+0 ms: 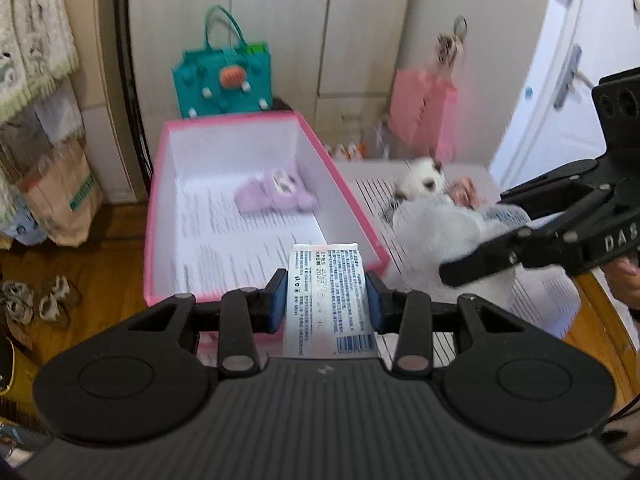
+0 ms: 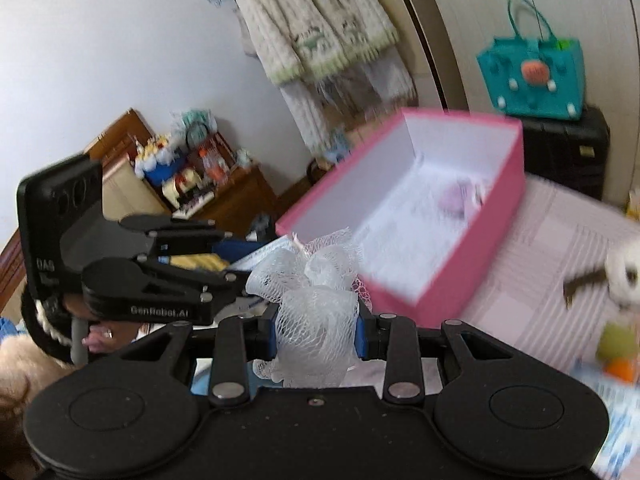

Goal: Organize soft objects
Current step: 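Lower the bath puff into the box with the right tool while the left tool drops the white box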

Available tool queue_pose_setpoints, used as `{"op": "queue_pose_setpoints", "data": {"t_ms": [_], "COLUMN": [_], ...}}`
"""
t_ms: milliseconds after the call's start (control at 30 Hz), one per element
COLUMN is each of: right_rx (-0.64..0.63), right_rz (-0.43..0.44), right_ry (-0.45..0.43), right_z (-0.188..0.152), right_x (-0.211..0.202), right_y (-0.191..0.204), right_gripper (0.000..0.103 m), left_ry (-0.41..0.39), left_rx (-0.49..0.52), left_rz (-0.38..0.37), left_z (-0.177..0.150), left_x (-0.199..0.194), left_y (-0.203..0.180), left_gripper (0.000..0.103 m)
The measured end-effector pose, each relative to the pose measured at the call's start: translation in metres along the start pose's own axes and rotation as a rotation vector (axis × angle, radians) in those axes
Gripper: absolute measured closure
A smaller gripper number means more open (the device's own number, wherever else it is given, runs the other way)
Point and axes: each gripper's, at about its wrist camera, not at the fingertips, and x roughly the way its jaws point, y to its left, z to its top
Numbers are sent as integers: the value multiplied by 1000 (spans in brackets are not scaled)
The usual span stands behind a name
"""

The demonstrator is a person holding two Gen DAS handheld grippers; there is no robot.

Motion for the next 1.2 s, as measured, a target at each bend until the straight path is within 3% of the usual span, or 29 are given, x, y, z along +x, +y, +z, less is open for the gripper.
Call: {"op": "queue_pose_setpoints", "data": {"t_ms": [267,633,800,1200], "right_rx": [-4,-21,-21,45], "right_rz": [-32,-140,-190,-173], "right_ry": [-58,-37,-23,51], "right_z": [61,130,148,171], "right_x": [23,90,115,172], "right_y": [-21,-64,-86,-137], "right_gripper": [65,65,64,63], "left_ry": [-48,34,46,140], "left_rx": [-66,-56,-31,33], "left_rz": [31,126,177,271], "left_z": [39,88,106,113], "left_x": [28,128,160,213], "left_y": [42,84,97,104], "left_gripper": [65,65,64,64]}}
